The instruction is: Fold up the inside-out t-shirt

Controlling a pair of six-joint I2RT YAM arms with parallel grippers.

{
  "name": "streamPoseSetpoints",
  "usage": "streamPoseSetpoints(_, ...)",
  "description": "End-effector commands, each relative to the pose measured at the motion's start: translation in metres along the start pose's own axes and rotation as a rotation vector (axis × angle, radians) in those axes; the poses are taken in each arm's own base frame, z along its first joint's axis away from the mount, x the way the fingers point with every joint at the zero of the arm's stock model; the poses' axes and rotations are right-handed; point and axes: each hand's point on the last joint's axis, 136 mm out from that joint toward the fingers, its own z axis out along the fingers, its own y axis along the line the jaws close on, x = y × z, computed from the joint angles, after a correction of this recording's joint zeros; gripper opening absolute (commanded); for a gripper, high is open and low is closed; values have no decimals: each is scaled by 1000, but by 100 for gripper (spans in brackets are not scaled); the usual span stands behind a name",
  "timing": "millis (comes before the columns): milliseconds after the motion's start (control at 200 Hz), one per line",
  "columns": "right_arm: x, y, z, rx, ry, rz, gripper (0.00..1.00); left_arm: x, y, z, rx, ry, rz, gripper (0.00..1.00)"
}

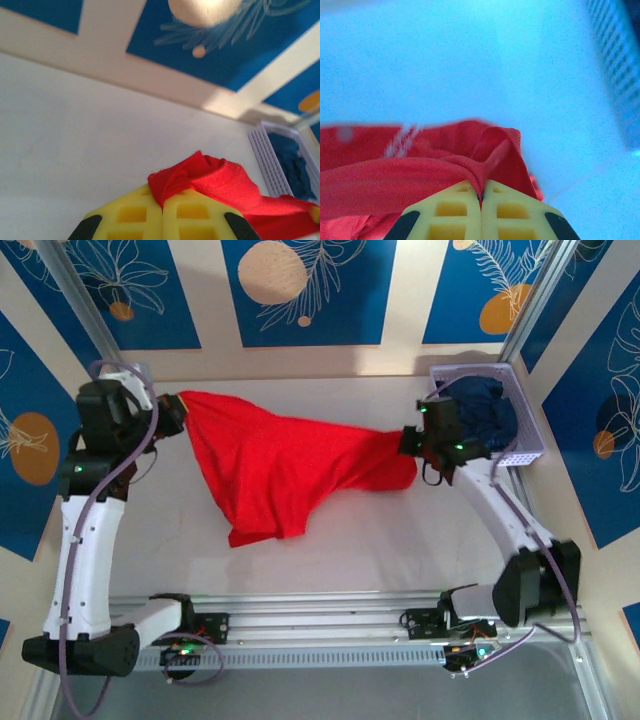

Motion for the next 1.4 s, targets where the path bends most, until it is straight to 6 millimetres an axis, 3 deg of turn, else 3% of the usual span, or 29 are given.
streamPoseSetpoints(0, -35, -9, -30, 16, -123, 2, 0, -45, 12, -16, -86, -115, 31, 0)
streamPoseSetpoints(195, -70, 12, -61, -108, -224, -4, 0, -94, 3, -9, -35, -173, -6, 0)
streamPoseSetpoints(310, -90, 29, -60, -173, -220, -10, 0, -116, -9, 8, 26, -175, -33, 0)
streamPoseSetpoints(480, -140, 45, -54, -202, -260, -18, 0, -143, -21, 35, 85, -153, -59, 0)
streamPoseSetpoints(580, -166, 59, -63, -246, -296, -33, 0, -158, -34, 35, 125, -158, -47, 0)
streamPoseSetpoints(665, -167, 68, -75, -272, -310, -53, 0, -163, -47, 24, 172, -162, -24, 0)
streamPoseSetpoints(730, -148, 69, -77, -272, -278, -62, 0, -153, -51, 17, 192, -134, -13, 0)
streamPoseSetpoints(790, -113, 69, -71, -276, -209, -47, 1, -129, -49, 20, 211, -59, -31, 0)
streamPoseSetpoints(880, -26, 71, -48, -312, -21, -3, 4, -78, -36, 18, 214, 22, -60, 0)
streamPoseSetpoints(995, 97, 71, -22, -309, 263, 39, 17, -13, 10, 18, 55, 104, -23, 0)
streamPoseSetpoints(1075, 152, 70, -13, -302, 401, 47, 30, 28, 38, 23, -34, 179, -19, 0)
streamPoseSetpoints(1150, 170, 66, -5, -275, 448, 40, 38, 65, 54, 31, -52, 254, -44, 0)
streamPoseSetpoints(1230, 165, 67, 3, -268, 439, 21, 43, 96, 67, 37, -64, 307, -69, 0)
streamPoseSetpoints(1395, 154, 70, 27, -243, 440, 6, 48, 125, 75, 43, -53, 343, -103, 0)
